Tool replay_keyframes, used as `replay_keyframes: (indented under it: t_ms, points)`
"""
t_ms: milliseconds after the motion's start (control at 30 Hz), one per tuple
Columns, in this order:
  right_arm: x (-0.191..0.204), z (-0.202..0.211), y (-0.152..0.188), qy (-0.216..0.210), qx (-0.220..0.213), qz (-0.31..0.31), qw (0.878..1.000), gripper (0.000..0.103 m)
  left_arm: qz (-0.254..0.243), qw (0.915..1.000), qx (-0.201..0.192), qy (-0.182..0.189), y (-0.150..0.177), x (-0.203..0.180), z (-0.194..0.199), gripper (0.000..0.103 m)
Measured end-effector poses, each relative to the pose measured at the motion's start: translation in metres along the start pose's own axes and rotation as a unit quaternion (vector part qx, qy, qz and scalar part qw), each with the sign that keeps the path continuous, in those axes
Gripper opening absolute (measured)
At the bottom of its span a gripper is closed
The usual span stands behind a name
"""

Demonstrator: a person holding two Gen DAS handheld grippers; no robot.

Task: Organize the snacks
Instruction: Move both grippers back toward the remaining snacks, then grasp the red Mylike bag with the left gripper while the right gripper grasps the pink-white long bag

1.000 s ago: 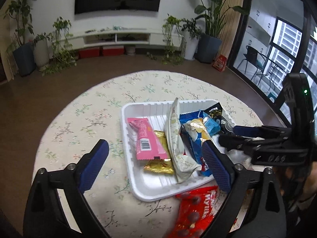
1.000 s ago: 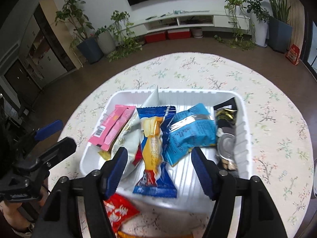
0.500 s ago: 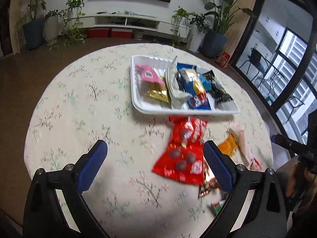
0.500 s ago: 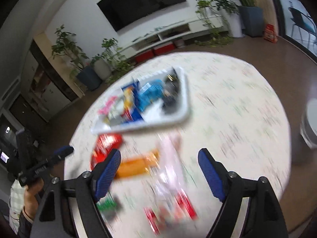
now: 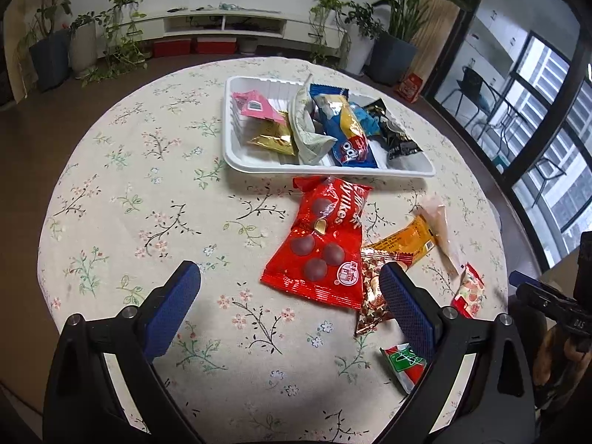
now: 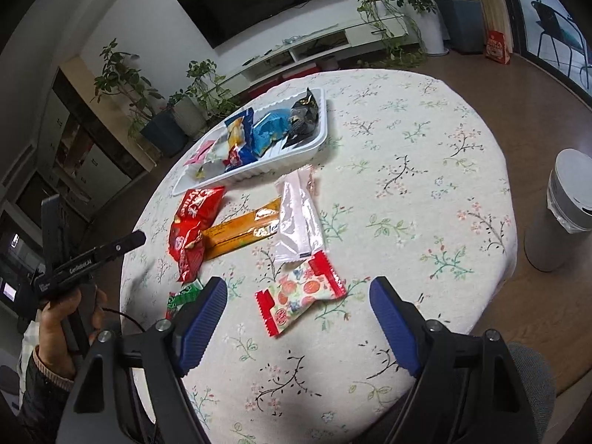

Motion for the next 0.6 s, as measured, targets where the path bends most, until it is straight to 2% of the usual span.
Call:
replay_keyframes:
  t_ms: [167, 300, 467, 500, 600]
  points:
    - [0.004, -0.003, 0.004, 0.001, 0.004, 0.005, 1.000, 0.082, -0.049, 0.9985, 0.023, -0.010, -0.013, -0.019, -0.019, 0.098]
    - [0.004, -0.003, 0.006, 0.003, 0.007, 0.009, 1.000, 0.082, -0.093, 0.9943, 0.045, -0.026, -0.024, -0.036, -0.040, 0.098]
    - [0.005, -0.006, 0.006, 0.004, 0.011, 0.011, 1.000, 0.082, -0.125, 0.9888, 0.076, -0.029, -0.029, -0.045, -0.063, 0.098]
    - [0.005, -0.007, 0.006, 0.004, 0.013, 0.012, 1.000, 0.082, -0.131, 0.9876, 0.082, -0.031, -0.030, -0.046, -0.067, 0.095]
    - [0.006, -0.008, 0.006, 0.003, 0.014, 0.015, 1.000, 0.082, -0.136, 0.9851, 0.099, -0.035, -0.035, -0.043, -0.080, 0.078]
Point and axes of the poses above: each gripper's, at about its wrist camera, not at the fingertips, and z roughly against the way its jaws point, x to its left, y to its underside, the point moved 7 cm from there along -z, roughly the way its jaws point, and after that the axes turned 6 degrees about z, right-handed, at the moved point
